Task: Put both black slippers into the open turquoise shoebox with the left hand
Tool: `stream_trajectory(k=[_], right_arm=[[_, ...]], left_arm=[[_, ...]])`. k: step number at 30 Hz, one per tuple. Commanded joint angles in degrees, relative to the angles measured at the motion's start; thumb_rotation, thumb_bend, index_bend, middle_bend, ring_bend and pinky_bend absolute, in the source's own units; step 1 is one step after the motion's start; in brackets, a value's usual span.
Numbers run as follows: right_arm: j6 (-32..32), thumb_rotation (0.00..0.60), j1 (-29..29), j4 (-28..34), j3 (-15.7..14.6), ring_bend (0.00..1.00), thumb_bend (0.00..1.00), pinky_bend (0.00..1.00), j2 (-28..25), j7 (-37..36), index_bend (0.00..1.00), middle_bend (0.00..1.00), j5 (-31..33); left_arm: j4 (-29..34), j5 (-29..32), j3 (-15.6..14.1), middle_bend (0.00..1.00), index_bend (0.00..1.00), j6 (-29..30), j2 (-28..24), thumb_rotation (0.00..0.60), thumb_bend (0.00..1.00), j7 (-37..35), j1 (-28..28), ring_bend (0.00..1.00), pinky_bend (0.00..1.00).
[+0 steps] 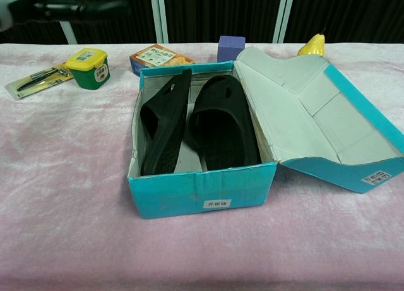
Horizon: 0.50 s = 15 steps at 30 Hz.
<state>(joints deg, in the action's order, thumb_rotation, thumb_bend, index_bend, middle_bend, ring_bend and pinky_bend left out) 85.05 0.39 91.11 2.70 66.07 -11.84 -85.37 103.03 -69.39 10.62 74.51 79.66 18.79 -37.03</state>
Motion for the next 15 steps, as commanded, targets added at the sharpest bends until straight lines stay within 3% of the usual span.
stream_trajectory(k=[1,8,15], right_arm=[[0.55,0.6,0.22,-0.11,0.52,0.0,0.13,0.1,0.1,2.26,0.01,0.08,0.03],[1.88,0.6,0.26,0.75,0.77,0.0,0.13,0.1,-0.07,6.49,0.0,0.06,-0.76],[3.02,0.6,-0.13,1.81,0.62,0.0,0.13,0.1,-0.4,8.59,0.0,0.06,-1.41]], left_arm=[[9.03,1.09,-5.08,0.24,0.21,9.63,-7.12,0.6,0.0,7.9,8.87,0.1,0.07],[13.03,-3.86,-12.37,0.2,0.16,16.95,-13.63,0.6,0.0,4.9,18.79,0.1,0.07],[12.06,-8.16,-16.43,0.2,0.16,20.69,-15.51,0.6,0.0,1.93,24.49,0.1,0.06]])
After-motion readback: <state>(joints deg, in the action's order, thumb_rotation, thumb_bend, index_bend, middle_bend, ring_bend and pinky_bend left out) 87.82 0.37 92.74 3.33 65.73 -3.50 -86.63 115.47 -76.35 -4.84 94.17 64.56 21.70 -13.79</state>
